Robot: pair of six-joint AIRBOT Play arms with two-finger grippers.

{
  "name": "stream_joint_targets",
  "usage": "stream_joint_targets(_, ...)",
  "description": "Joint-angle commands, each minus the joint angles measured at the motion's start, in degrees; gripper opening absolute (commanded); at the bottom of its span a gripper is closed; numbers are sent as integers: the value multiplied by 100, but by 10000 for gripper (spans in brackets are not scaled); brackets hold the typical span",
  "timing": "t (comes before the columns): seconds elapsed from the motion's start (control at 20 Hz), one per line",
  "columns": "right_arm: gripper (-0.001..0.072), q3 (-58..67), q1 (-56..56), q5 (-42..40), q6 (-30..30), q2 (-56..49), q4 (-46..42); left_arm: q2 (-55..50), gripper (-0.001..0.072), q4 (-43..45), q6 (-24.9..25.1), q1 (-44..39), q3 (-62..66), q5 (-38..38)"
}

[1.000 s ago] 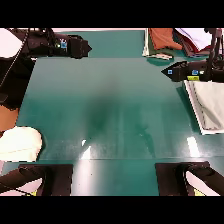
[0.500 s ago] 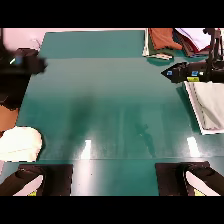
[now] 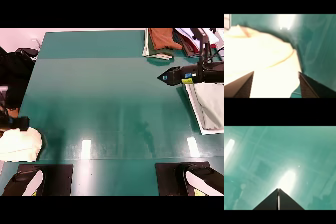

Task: Fold the shirts.

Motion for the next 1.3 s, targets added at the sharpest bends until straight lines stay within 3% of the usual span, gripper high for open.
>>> stream_joint_targets(0.0,16,4,7,116,2,-138,9,72,637,138,-160,372,-1069,634)
stream_joint_targets(0.3,16,4,7,70,2,-131,9,72,636,229,-280,369,-1121,726)
stream_joint_targets(0.35,16,4,7,70,2,-127,9,72,557,229,-289,369,-1115,664)
stream_joint_targets(0.4,16,4,7,68,4,-125,13,72,262,227,-278,369,-1088,575)
stream_joint_targets(0.45,15,4,7,66,2,-114,39,72,30,221,-275,369,-999,503)
stream_joint_targets(0.7,15,131,7,-400,4,264,48,74,19,39,-275,-109,1123,258)
stream_joint_targets(0.95,15,1261,4,-485,13,317,-2,-83,18,-529,-297,-1969,3768,452)
stream_joint_targets(1.25,15,2603,0,-181,13,-179,-20,-1705,18,-625,-138,-4260,5499,470)
